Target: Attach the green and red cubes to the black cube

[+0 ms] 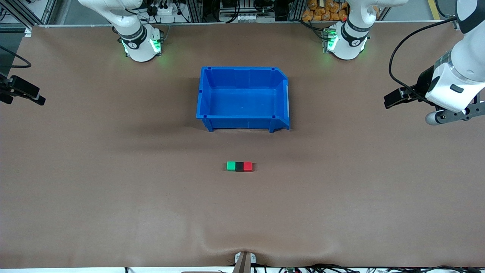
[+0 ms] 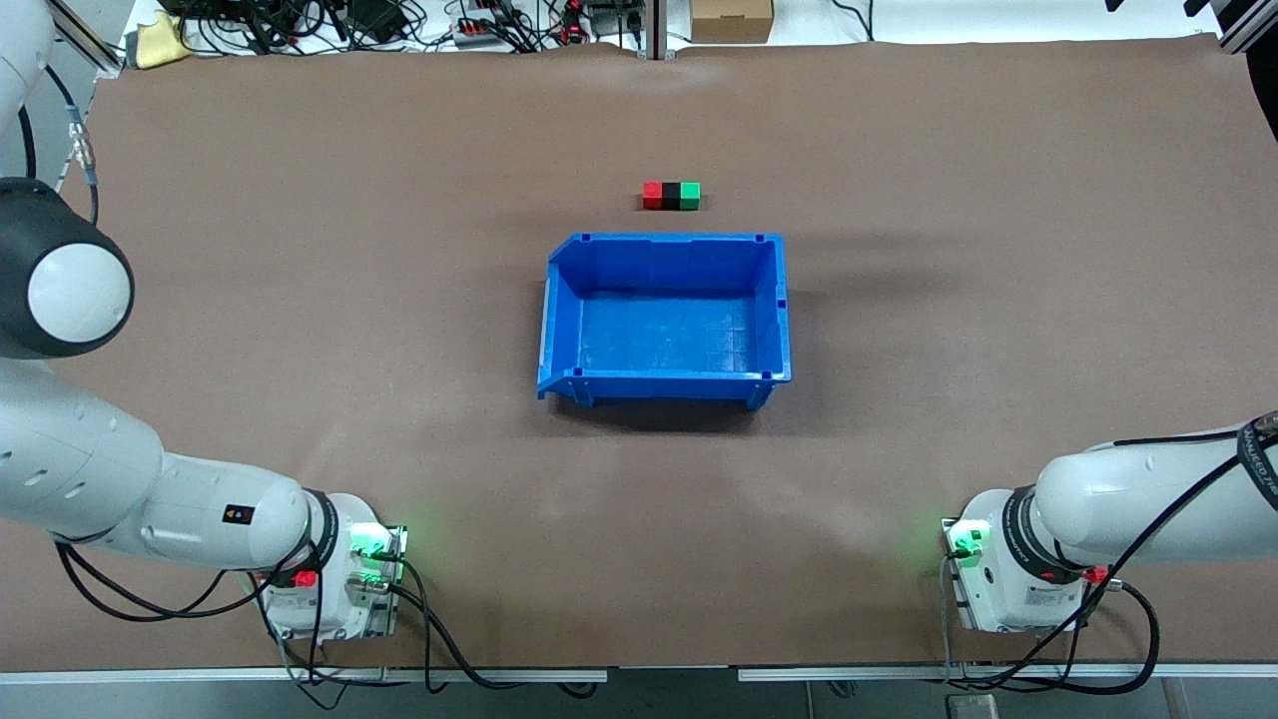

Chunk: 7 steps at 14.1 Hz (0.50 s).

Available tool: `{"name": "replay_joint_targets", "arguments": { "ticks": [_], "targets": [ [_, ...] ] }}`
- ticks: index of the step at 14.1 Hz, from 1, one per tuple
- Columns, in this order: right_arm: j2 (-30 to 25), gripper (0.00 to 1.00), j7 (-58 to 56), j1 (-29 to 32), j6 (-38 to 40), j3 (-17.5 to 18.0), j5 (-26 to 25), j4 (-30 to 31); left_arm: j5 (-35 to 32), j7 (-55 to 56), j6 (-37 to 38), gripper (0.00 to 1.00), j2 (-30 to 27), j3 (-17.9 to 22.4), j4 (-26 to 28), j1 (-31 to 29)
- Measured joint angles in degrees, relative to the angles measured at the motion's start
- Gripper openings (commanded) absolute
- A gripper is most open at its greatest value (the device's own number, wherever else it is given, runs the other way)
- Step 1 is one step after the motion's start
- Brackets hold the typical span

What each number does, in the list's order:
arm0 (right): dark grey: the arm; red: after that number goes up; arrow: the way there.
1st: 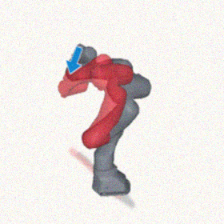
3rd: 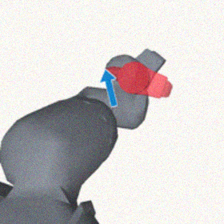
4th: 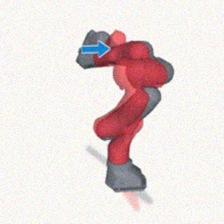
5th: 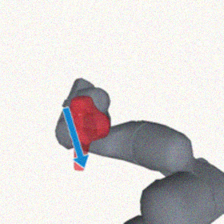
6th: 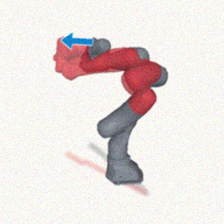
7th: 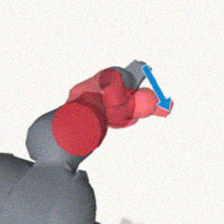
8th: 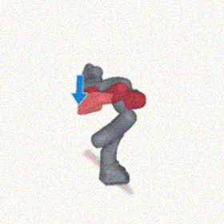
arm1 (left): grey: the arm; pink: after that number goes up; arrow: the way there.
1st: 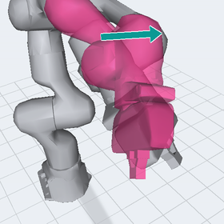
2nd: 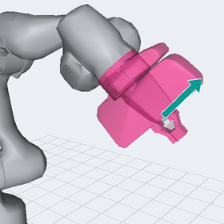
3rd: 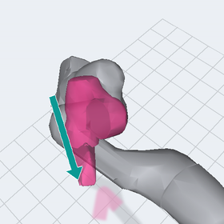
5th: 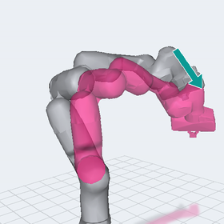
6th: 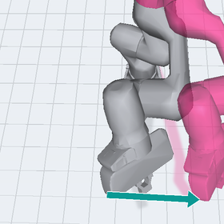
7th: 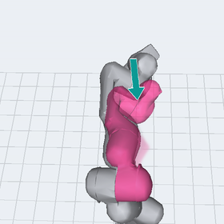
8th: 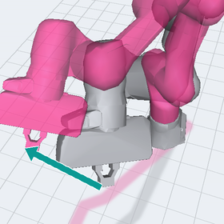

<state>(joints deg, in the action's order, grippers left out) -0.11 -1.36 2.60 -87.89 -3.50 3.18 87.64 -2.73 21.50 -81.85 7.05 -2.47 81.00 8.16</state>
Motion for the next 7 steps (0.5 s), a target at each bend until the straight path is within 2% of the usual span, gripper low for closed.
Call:
{"name": "replay_joint_targets", "arguments": {
  "ticks": [7],
  "targets": [
    [0.4, 1.0, 0.0, 0.0, 0.0, 0.3, 0.2, 0.0, 0.0, 0.0, 0.0, 1.0, -0.5, -0.2, 0.0, 0.0]
  ]
}}
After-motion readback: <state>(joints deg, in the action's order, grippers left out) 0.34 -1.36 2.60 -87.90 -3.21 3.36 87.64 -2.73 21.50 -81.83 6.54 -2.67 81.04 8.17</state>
